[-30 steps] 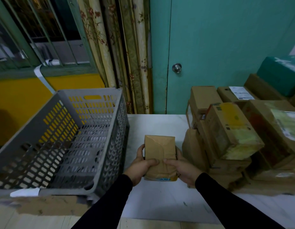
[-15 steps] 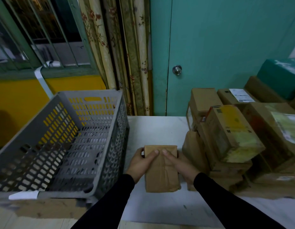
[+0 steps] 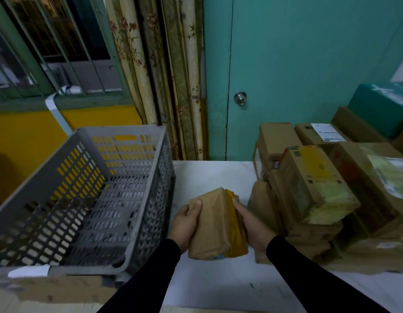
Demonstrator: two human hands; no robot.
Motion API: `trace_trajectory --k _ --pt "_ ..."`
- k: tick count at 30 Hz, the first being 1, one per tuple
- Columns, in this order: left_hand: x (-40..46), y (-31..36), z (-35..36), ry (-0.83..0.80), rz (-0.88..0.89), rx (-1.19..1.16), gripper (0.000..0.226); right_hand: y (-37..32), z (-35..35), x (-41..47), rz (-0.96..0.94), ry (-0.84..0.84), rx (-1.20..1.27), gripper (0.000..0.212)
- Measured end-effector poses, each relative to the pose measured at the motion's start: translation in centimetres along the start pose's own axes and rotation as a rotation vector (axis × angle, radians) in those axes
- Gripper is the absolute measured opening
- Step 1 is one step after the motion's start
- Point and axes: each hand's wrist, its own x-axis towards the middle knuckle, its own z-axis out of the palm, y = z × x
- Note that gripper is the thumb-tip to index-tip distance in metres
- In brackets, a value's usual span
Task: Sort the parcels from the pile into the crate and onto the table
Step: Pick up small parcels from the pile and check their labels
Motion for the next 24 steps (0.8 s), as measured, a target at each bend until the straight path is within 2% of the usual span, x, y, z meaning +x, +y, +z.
trace_trajectory --k 1,3,6,9,11,12,14,15,17,22,24 --pt "0.1 -0.2 0.2 0.034 0.029 0.06 0.047 0.2 0.1 0.0 0.009 -0.006 0.022 0.053" --pt "0.1 -0.2 0.7 0.052 0.073 0.202 0.071 0.6 0.2 0.3 0.018 -0.026 0.054 0.053" --pt "-0.4 0.3 1.5 -0.093 0.027 0.278 0.113 1.0 0.5 1.0 0.011 -0.028 0.06 0.061" --pt "-0.3 0.4 1.8 -0.185 -0.028 0.276 0.131 0.9 0.9 1.3 0.01 -0.003 0.002 0.078" --pt "-0.1 0.1 1.8 -0.209 -0.036 0.216 0.123 0.8 0.9 1.0 0.002 -0.03 -0.055 0.087" --pt "-0.2 0.2 1.7 -0.225 -0.041 0.175 0.117 0.9 0.7 0.9 -0.005 -0.045 -0.068 0.084" --pt "-0.8 0.4 1.6 -0.276 -0.059 0.09 0.1 0.9 0.1 0.3 -0.016 -0.067 -0.068 0.067" --pt "-1.1 0.5 1.6 -0.296 -0.047 0.066 0.084 0.9 -0.1 -0.1 -0.018 -0.074 -0.06 0.059" --pt "-1.5 0.7 1.8 -0.31 -0.028 0.069 0.062 0.9 -0.1 -0.6 -0.025 -0.072 -0.054 0.057" --pt "-1.8 0.8 2.0 -0.259 -0.013 0.133 0.048 1.0 0.4 -0.4 -0.07 -0.04 -0.11 0.068" --pt "-1.9 0.9 1.9 -0.265 0.0 0.146 0.047 1.0 0.5 -0.4 -0.075 -0.039 -0.103 0.066"
